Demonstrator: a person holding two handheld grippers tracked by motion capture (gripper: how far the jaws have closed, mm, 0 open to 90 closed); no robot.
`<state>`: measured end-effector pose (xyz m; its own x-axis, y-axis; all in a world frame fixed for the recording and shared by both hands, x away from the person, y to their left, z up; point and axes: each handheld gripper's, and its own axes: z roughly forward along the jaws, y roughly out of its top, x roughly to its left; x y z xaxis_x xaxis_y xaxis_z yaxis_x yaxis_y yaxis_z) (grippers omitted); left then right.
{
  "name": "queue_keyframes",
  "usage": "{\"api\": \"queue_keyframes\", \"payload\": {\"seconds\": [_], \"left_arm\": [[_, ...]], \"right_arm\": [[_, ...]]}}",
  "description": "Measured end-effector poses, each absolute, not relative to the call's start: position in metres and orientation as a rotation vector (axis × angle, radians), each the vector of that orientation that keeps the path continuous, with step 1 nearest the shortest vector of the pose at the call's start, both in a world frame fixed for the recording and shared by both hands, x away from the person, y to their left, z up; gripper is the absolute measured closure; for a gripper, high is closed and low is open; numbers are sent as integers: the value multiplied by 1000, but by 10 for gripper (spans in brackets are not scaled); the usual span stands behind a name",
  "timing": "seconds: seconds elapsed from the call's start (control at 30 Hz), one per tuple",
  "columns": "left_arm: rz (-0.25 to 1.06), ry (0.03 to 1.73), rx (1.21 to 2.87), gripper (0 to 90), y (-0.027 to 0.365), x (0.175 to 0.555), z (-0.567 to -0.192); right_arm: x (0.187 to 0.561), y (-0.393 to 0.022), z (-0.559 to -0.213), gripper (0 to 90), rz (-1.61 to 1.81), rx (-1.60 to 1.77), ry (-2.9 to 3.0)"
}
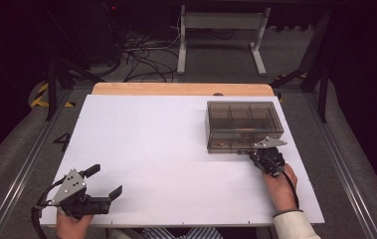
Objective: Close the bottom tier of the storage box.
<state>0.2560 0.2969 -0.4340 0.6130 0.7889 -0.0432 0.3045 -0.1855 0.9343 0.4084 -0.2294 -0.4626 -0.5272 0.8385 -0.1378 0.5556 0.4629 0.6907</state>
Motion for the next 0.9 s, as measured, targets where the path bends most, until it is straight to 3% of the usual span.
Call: {"api": "queue_keyframes", "payload": {"seconds": [0.9], "left_arm": [[561,892,1757,12,296,257,-434]], "right_arm": [[424,-225,-465,900,824,1203,2193]]}}
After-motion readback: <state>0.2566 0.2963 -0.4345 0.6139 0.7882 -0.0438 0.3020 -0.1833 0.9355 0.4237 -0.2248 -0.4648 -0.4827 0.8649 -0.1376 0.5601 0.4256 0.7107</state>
